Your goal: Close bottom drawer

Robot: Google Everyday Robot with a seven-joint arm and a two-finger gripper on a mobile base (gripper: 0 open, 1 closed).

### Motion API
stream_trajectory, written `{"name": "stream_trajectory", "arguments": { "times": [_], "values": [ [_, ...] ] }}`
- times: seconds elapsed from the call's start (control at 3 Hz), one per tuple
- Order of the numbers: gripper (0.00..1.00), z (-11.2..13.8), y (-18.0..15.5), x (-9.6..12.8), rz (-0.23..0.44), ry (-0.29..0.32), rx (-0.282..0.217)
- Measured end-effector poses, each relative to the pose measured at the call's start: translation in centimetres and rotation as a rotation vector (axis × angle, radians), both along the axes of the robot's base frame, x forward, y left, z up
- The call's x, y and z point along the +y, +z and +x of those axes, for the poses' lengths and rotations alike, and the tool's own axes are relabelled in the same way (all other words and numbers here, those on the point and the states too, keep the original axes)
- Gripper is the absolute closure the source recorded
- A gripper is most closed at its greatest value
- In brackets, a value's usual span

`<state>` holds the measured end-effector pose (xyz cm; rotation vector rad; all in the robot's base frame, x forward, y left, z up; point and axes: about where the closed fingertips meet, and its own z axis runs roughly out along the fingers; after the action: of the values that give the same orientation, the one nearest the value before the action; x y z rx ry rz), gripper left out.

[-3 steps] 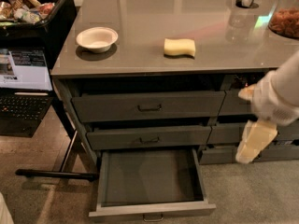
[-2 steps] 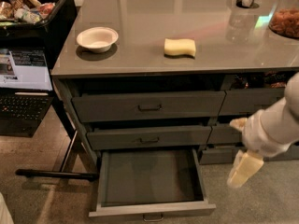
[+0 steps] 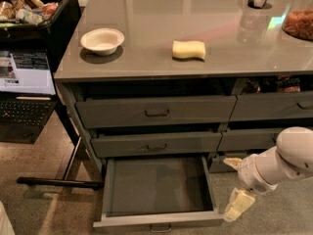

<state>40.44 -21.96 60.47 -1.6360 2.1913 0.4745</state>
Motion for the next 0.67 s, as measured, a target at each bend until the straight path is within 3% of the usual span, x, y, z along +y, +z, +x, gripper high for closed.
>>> {"name": "stream_trajectory", "arguments": {
  "times": [0.33, 0.67],
  "values": [
    [0.00, 0.0, 0.0, 0.0, 0.000, 0.000, 0.000],
    [0.00, 0.4, -2.5, -0.2, 0.026, -0.013, 0.018]
  ]
}}
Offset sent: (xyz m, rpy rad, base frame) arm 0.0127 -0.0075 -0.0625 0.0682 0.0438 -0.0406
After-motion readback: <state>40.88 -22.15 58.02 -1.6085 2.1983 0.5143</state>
